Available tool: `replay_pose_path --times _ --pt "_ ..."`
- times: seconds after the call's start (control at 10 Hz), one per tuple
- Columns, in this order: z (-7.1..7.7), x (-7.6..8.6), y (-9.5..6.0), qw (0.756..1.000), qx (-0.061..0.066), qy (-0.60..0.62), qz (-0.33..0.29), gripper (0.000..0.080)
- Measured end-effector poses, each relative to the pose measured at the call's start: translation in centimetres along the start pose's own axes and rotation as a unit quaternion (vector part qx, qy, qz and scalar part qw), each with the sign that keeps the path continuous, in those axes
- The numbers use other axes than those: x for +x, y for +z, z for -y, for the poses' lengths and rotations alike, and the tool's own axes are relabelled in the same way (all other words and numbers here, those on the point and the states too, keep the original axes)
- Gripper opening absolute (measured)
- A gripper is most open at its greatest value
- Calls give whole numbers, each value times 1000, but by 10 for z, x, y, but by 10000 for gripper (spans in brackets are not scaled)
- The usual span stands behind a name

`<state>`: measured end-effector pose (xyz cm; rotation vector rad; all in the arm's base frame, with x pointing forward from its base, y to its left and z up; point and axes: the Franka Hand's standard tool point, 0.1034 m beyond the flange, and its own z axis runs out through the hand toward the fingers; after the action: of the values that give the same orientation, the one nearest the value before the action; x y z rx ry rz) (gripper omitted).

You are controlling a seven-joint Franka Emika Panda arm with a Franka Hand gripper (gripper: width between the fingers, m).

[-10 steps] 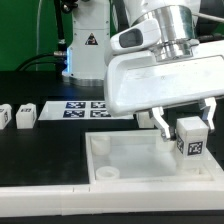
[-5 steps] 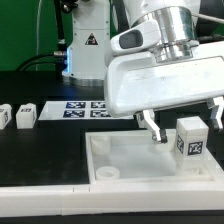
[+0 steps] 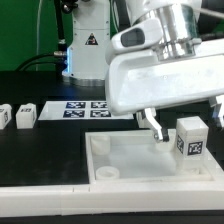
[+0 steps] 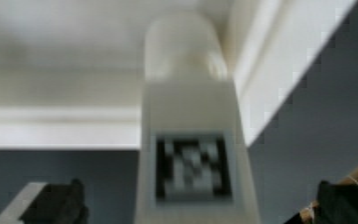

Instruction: Assemble one leg

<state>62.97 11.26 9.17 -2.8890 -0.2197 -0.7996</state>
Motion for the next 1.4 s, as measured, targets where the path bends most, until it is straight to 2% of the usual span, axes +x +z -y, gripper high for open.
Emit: replay_pose_path --times 0.2,0.3,0.4,0.5,0.6,0.8,0.9,1.1,1.2,1.3,1.4 --pt "1 13 0 1000 4 0 11 648" --pt "1 9 4 999 11 1 48 648" --pt "0 8 5 992 26 3 123 648" --pt "-2 7 4 985 34 5 166 648" --pt "-2 0 0 972 47 7 230 648" --pt "-2 -11 -5 945 67 11 319 648" --pt "-1 -13 -3 934 76 13 348 648" --pt "-1 -13 1 938 68 30 339 648" --pt "-1 -13 1 937 63 45 340 553" --pt "-1 -13 2 936 57 63 341 553" --pt "0 -13 2 933 44 99 343 371"
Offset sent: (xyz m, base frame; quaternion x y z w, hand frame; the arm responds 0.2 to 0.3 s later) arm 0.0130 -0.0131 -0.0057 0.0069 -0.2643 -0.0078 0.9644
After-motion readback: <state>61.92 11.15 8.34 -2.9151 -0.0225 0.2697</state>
